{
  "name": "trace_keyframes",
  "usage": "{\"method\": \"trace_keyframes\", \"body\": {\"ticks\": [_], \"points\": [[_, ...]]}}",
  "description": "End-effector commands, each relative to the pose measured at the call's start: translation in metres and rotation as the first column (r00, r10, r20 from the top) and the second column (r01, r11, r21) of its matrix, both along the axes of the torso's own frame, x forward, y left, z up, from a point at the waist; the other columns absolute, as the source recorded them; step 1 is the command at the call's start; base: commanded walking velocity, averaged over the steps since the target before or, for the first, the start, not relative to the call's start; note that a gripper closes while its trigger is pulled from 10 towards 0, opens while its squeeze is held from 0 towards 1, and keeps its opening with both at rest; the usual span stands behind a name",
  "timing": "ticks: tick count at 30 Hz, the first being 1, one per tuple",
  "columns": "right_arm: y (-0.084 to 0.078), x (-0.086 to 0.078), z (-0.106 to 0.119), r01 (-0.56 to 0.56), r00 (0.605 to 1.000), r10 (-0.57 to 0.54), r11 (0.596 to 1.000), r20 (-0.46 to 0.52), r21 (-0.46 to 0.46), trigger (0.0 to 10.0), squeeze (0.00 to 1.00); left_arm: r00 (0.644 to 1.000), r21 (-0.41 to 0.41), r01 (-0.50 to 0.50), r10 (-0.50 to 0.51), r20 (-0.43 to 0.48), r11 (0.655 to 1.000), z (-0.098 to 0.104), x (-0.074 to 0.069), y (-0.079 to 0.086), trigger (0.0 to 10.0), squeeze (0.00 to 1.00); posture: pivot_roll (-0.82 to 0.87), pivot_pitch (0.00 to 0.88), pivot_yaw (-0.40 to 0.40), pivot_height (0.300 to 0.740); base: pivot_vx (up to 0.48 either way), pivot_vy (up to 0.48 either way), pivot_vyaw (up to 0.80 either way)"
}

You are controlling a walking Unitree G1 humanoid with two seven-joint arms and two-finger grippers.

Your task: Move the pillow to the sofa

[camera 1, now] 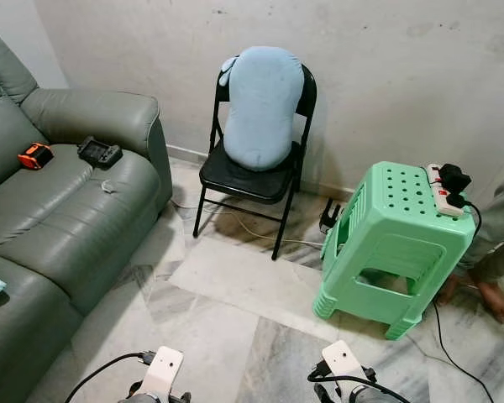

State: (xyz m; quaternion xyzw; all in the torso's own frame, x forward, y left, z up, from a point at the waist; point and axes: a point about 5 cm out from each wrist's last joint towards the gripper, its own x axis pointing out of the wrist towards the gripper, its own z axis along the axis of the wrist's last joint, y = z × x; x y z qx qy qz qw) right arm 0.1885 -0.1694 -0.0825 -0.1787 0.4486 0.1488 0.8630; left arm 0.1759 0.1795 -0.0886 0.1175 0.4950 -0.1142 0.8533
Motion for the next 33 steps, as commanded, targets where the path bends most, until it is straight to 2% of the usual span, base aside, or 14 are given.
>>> {"method": "trace_keyframes", "body": {"ticks": [1,33], "points": [[0.0005,-0.0014,-0.0007,-0.009,1.000,0.009,1.000,-0.003,-0.004,10.0,0.00,1.000,0.013,0.019,-0.019,-0.003,1.000,-0.0002,-0.0008,0.0015,10.0,0.00,-0.14,0.033,0.006,0.740,0.345,0.000,0.00],[0.0060,0.0012,0.0001,-0.017,1.000,0.017,1.000,0.002,-0.001,10.0,0.00,0.999,0.011,0.046,-0.046,-0.004,0.999,0.0016,0.0016,0.0056,10.0,0.00,-0.15,0.046,0.026,0.740,0.408,0.000,0.00]]}}
